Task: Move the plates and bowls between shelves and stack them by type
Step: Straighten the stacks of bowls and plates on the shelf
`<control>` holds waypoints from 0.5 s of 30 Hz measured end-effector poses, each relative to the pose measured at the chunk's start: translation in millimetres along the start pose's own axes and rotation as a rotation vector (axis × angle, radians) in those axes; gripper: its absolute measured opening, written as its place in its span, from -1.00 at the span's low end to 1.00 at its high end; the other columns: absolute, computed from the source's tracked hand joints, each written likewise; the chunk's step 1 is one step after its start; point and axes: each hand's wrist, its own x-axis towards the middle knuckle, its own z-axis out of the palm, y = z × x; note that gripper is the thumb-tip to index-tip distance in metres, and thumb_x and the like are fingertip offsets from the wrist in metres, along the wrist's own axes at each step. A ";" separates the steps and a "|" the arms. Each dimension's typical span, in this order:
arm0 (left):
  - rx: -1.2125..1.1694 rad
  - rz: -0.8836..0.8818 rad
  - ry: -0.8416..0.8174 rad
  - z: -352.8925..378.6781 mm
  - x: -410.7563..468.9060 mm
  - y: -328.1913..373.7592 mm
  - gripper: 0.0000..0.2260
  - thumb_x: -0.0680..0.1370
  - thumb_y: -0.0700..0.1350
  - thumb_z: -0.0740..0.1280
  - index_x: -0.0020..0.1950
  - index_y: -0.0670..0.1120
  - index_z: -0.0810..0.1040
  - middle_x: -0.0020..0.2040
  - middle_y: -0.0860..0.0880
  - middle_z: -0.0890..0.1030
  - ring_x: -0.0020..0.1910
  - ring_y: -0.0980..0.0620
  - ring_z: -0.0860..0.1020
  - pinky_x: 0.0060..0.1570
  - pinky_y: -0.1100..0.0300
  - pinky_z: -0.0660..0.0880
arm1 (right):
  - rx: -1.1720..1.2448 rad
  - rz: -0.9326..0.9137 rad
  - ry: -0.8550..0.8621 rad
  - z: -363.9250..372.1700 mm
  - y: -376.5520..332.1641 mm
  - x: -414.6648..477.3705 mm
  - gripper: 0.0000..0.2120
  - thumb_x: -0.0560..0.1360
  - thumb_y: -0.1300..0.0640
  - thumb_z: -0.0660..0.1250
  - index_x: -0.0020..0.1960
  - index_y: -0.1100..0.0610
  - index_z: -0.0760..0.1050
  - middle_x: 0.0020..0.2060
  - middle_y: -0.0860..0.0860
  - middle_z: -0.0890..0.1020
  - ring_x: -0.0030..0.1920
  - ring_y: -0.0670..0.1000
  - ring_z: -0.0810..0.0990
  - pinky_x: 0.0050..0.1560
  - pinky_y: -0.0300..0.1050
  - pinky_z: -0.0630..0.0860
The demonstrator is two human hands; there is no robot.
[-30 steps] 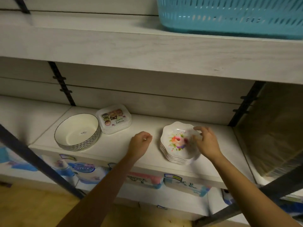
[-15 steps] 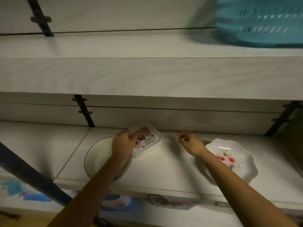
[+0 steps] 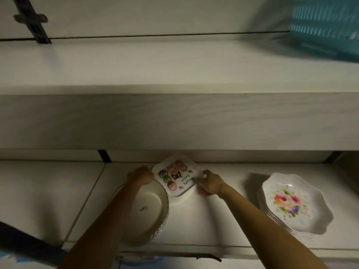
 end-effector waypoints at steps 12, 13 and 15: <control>0.133 0.216 -0.018 10.4 6.4 47.9 -0.68 0.50 -0.23 0.17 0.23 -0.24 0.51 0.22 -0.25 0.56 0.16 -0.18 0.55 0.09 0.11 0.49 | 0.187 0.107 0.185 -10.9 17.4 3.5 -0.87 0.52 0.20 0.15 0.06 0.15 0.32 -0.32 0.03 0.54 -0.12 0.24 0.68 0.04 0.08 0.60; 0.136 0.243 -0.015 14.3 4.6 55.8 -0.66 0.51 -0.22 0.17 0.26 -0.22 0.49 0.25 -0.25 0.53 0.20 -0.18 0.53 0.12 0.10 0.47 | 0.178 0.121 0.220 -15.7 24.0 2.1 -0.81 0.51 0.19 0.17 0.11 0.20 0.34 -0.26 0.07 0.57 -0.08 0.24 0.67 0.05 0.10 0.60; 0.142 0.298 -0.018 23.7 -1.0 71.1 -0.64 0.51 -0.19 0.19 0.31 -0.19 0.46 0.29 -0.23 0.51 0.24 -0.18 0.50 0.18 0.08 0.46 | 0.206 0.163 0.297 -23.9 37.2 -4.0 -0.66 0.50 0.15 0.21 0.24 0.26 0.34 -0.06 0.18 0.60 0.01 0.25 0.63 0.07 0.07 0.57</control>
